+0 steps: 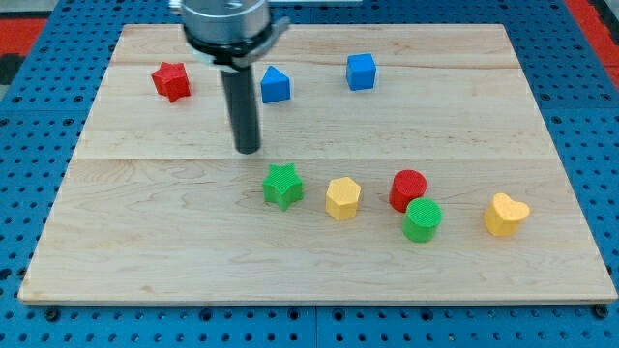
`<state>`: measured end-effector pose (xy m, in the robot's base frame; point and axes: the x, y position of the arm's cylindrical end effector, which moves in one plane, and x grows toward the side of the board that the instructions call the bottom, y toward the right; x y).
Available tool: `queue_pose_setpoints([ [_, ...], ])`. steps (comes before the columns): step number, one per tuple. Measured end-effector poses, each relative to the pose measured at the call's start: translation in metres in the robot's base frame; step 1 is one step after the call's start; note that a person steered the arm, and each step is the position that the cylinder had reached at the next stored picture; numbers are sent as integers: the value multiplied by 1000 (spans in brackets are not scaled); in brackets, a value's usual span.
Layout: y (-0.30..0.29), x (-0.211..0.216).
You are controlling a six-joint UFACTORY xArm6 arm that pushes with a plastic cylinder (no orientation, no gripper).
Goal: Push the green star into the yellow hexagon
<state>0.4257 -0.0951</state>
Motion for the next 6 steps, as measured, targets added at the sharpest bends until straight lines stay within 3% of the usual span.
queue_pose_setpoints([
  [1,-24,12],
  [4,15,3],
  [5,7,31],
  [6,73,60],
])
